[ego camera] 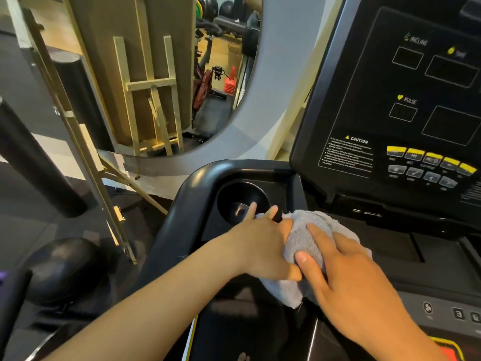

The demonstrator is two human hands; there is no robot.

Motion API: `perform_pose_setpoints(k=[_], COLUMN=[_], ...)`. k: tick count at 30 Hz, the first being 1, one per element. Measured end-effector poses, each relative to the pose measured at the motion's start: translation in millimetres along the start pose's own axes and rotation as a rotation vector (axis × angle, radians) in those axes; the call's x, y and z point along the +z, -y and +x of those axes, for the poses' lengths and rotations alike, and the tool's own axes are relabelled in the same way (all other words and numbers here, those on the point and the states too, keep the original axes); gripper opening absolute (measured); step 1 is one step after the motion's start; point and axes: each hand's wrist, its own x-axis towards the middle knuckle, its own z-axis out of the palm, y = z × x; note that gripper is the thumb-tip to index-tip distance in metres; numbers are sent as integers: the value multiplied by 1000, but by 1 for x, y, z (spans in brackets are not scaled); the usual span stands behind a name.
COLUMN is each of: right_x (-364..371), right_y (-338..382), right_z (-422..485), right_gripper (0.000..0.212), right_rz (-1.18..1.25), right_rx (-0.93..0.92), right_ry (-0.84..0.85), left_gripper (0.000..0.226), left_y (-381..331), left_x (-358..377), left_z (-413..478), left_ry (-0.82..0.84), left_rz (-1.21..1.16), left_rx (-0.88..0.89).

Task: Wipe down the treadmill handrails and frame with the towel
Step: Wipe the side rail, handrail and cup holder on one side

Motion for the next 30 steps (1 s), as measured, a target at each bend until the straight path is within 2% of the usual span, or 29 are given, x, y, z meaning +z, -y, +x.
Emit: perform_pose_setpoints(k=[2, 5, 10, 13, 15, 16, 18, 21, 25, 30], right_x=[4, 8, 9, 9, 9, 10, 12, 14, 16, 9], right_y=[1, -3, -4, -10, -14, -14, -15, -14, -14, -8], right_z=[12, 39, 55, 39, 25, 20, 15, 21, 39, 72], right_gripper=[66, 61, 56, 60, 64, 66, 67, 60, 54, 46], right_rz=[10, -13, -97, -10, 27, 33, 27, 40, 42, -86], right_rx=[24, 30, 48, 34, 22, 15, 7, 24, 46, 82], right_ry=[-6, -58, -93, -54, -47, -47, -56, -63, -86, -90], left_gripper=[105, 111, 106, 91, 69, 58, 49, 48, 72, 84], left_y=[4, 17, 28, 5, -8, -12, -10, -4, 10, 27], left_x=[-2, -15, -19, -2, 14, 20, 26, 22, 9, -17], left_z=[10, 35, 50, 22, -4, -14, -23, -8, 19, 43], left_ry=[14, 5, 2, -195, -395, -437, -420, -377, -262, -210], left_rz=[0, -121, -169, -92, 29, -13, -163, -190, -176, -17], left_rx=[-20, -63, -133, -141, -78, -52, -31, 30, 32, -7])
